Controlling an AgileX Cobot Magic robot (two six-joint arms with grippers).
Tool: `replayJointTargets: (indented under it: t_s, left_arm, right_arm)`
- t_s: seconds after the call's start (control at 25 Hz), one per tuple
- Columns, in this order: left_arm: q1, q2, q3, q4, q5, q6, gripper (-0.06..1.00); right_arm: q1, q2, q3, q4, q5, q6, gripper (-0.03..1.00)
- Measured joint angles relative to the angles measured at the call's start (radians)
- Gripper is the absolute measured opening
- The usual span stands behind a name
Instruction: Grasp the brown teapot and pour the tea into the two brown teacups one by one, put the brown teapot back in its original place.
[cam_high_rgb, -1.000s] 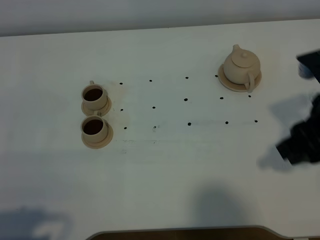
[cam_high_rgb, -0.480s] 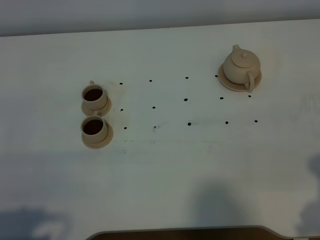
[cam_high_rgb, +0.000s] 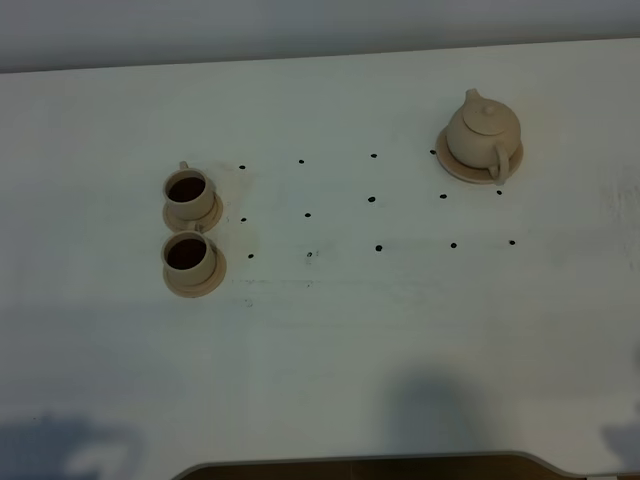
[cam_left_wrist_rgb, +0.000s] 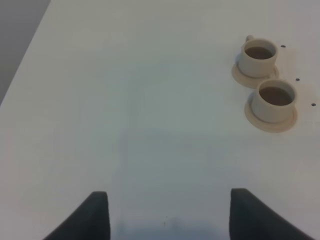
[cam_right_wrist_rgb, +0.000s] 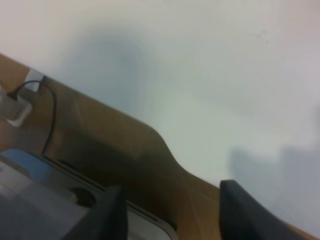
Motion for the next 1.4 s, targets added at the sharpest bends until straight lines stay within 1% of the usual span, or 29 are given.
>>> replayJointTargets:
  t_s: [0.24, 0.32, 0.44, 0.76, 0.88, 1.12, 1.4]
  left_arm:
    - [0.0, 0.0, 0.0, 0.0, 0.0, 0.0, 0.55]
    - [0.0, 0.0, 0.0, 0.0, 0.0, 0.0, 0.55]
    - [0.0, 0.0, 0.0, 0.0, 0.0, 0.0, 0.55]
    - [0.0, 0.0, 0.0, 0.0, 0.0, 0.0, 0.55]
    - [0.0, 0.0, 0.0, 0.0, 0.0, 0.0, 0.55]
    - [0.0, 0.0, 0.0, 0.0, 0.0, 0.0, 0.55]
    - [0.0, 0.0, 0.0, 0.0, 0.0, 0.0, 0.55]
  right_arm:
    - [0.0, 0.0, 0.0, 0.002, 0.0, 0.001, 0.43]
    - [-0.02, -0.002, 0.001, 0.002, 0.0, 0.001, 0.43]
    - [-0.087, -0.004, 0.001, 0.002, 0.0, 0.004, 0.43]
    - [-0.311, -0.008, 0.001, 0.002, -0.001, 0.004, 0.43]
    - [-0.36, -0.051, 0.001, 0.002, -0.005, 0.004, 0.43]
    - [-0.375, -0.211, 0.001, 0.001, -0.005, 0.004, 0.43]
    - [-0.376, -0.349, 0.001, 0.001, -0.005, 0.004, 0.43]
